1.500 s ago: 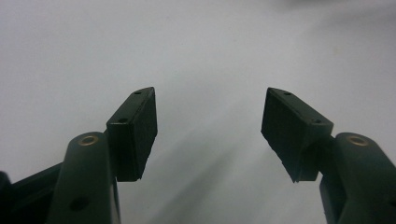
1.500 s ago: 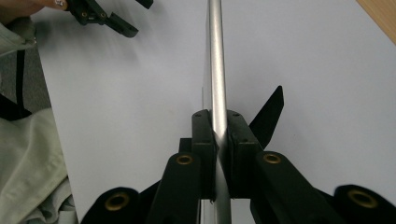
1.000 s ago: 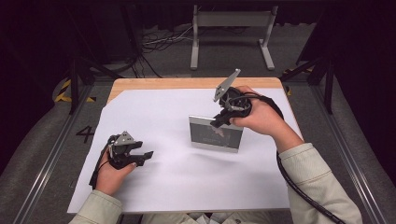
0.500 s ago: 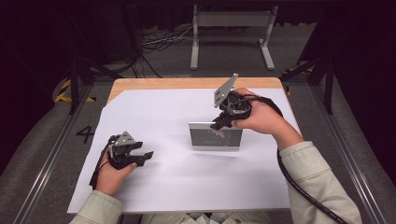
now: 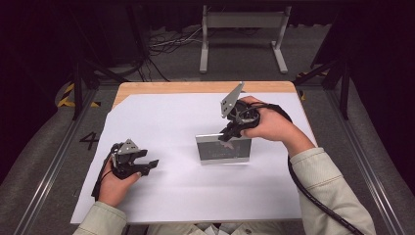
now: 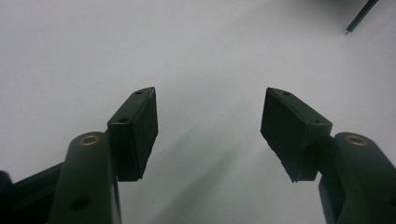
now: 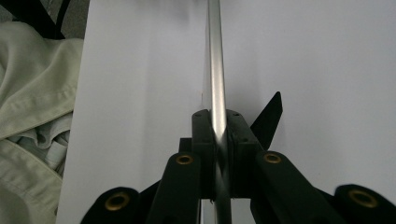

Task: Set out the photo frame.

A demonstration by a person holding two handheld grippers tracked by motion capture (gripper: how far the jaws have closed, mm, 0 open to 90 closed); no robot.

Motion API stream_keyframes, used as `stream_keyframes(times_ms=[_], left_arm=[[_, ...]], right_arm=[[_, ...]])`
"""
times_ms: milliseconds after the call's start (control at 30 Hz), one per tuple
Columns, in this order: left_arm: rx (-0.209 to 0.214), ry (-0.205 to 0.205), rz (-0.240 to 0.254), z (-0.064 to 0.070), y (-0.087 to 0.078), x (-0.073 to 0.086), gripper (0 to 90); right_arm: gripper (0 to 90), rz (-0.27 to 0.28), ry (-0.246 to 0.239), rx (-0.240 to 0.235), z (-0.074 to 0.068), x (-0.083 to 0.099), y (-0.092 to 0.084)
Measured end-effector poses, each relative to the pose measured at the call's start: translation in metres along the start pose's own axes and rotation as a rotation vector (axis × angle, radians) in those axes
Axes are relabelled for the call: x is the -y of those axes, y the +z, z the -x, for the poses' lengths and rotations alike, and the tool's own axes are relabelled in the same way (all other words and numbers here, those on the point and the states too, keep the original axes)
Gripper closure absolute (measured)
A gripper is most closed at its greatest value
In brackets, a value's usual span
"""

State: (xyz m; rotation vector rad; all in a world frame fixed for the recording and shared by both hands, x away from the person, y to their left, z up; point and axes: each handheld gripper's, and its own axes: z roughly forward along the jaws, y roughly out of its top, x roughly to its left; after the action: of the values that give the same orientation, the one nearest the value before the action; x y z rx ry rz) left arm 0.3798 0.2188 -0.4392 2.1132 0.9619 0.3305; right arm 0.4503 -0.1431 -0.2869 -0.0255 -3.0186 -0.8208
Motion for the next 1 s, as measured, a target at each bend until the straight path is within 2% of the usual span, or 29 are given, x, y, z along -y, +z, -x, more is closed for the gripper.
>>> stream_keyframes(times_ms=[267, 467, 833, 867, 933, 1000], left_arm=[[-0.002, 0.007, -0.002, 0.000, 0.001, -0.001, 37.2], [-0.001, 0.010, -0.003, 0.001, 0.003, -0.002, 37.2], [0.001, 0.007, -0.006, 0.001, 0.003, -0.002, 37.1], [0.000, 0.012, -0.005, 0.001, 0.003, -0.002, 37.1], [0.002, 0.006, -0.005, 0.001, 0.003, -0.002, 37.0], [0.002, 0.006, -0.006, 0.001, 0.003, -0.002, 36.9]], right_arm=[[84.0, -0.001, 0.027, 0.006, 0.003, 0.007, 0.000], [83.3, -0.004, 0.025, 0.017, 0.004, 0.012, 0.000], [77.8, -0.004, 0.008, 0.105, 0.006, 0.017, -0.003], [75.4, 0.002, 0.008, 0.106, 0.007, 0.017, -0.004], [63.9, 0.039, 0.019, 0.124, 0.009, 0.018, -0.007], [61.0, 0.052, 0.032, 0.127, 0.009, 0.020, -0.010]])
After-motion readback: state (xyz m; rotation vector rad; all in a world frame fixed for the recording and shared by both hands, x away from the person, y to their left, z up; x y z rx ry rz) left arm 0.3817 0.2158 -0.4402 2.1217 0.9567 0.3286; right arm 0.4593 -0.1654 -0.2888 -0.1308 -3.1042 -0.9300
